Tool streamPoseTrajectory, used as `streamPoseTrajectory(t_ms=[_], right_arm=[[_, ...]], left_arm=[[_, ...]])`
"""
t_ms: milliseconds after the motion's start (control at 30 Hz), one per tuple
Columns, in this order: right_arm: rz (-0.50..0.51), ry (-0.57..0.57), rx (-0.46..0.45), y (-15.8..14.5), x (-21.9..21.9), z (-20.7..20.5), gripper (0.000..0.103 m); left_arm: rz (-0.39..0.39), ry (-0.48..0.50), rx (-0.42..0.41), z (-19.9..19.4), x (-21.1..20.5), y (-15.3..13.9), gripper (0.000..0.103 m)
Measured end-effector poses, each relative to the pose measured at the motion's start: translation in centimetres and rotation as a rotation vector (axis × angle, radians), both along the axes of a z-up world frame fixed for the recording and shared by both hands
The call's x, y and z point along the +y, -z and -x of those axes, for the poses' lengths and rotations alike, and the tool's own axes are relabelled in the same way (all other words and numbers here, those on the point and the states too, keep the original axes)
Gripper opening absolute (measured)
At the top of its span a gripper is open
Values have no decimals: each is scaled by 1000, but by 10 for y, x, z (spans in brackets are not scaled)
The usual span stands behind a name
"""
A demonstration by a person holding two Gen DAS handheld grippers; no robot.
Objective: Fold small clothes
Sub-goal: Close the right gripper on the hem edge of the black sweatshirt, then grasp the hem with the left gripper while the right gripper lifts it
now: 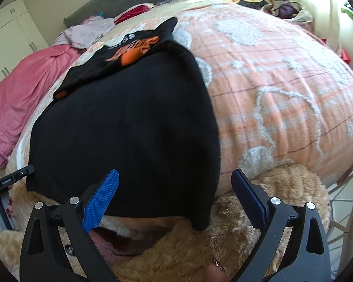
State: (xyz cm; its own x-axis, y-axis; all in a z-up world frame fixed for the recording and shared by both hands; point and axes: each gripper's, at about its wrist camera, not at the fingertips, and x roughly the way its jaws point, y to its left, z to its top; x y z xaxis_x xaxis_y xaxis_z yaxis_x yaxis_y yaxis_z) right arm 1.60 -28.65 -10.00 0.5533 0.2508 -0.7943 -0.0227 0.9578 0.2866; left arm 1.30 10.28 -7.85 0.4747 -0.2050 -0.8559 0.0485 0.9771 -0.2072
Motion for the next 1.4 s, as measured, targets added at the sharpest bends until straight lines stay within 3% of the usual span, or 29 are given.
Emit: streamPoseTrajectory(t_ms=[267,367,433,533,633,867,1100,1200,1233,1267,1400], right_arm=[[33,-38,42,16,2,-3,74],[52,-44,39,18,0,-1,61],[41,-41,35,17,-5,2,51],[15,-61,15,13,-9,8,22],[3,-88,-16,6,-7,15,7],[-119,-49,-130,-22,-33,28,6],[-183,-9,-210,-45,-52,31,6],[-196,1,-216,-47,-57,33,6],[-198,6,-216,-46,-58,35,6],[-197,10,-217,-47,-59,36,6],[-213,19,-223,-48,-58,36,6]], left_arm=[[24,2,36,13,7,8,58],[57,-3,43,16,11,8,59],[91,-3,48,18,15,8,61],[115,-1,56,20,15,9,61],[112,4,56,21,12,8,61],[118,11,56,25,7,3,57],[194,-21,78,22,9,5,56],[200,-41,86,21,11,6,40],[215,-44,93,21,12,7,26],[236,-53,105,20,12,9,20],[227,-70,109,21,10,10,6]])
